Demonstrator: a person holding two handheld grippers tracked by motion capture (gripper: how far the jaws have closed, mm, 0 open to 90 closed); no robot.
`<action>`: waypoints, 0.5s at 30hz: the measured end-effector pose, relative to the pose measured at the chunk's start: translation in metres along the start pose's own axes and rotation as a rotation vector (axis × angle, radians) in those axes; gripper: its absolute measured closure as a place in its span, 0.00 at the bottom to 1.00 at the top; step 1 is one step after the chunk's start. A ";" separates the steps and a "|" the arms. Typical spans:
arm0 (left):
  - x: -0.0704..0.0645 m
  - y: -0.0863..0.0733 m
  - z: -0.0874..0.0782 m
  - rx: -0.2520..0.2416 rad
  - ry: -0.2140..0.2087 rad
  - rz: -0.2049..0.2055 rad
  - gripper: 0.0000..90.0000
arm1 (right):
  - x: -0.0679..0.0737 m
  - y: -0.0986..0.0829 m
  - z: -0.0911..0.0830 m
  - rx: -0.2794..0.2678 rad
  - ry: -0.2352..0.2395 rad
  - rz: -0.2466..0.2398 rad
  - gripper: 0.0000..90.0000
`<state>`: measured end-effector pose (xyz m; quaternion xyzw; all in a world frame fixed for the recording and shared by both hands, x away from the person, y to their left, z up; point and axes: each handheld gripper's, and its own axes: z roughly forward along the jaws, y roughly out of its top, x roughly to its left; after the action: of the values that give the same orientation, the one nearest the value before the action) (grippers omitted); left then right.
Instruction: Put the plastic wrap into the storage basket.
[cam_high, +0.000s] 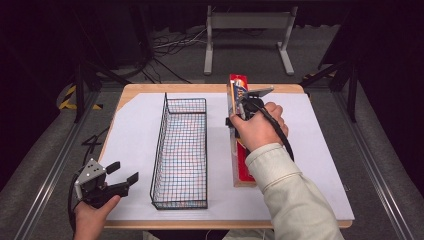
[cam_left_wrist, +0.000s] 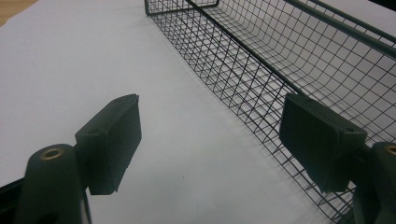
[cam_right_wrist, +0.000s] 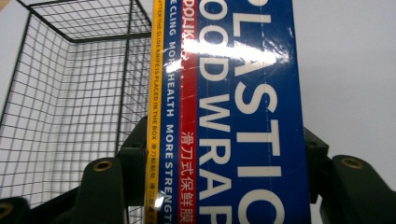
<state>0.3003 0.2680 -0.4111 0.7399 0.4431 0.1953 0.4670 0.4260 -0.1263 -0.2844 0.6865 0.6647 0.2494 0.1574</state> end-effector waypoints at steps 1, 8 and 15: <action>0.000 0.000 0.000 0.003 -0.003 -0.003 0.24 | 0.005 0.000 0.000 0.001 0.007 -0.003 0.45; 0.000 -0.001 0.000 0.014 0.001 0.000 0.24 | 0.025 0.002 0.003 0.002 0.031 -0.009 0.45; 0.001 -0.001 0.000 0.018 -0.001 0.000 0.24 | 0.041 0.003 0.006 0.015 0.048 -0.002 0.45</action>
<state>0.3000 0.2687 -0.4124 0.7440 0.4448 0.1910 0.4606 0.4317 -0.0851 -0.2826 0.6809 0.6707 0.2606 0.1364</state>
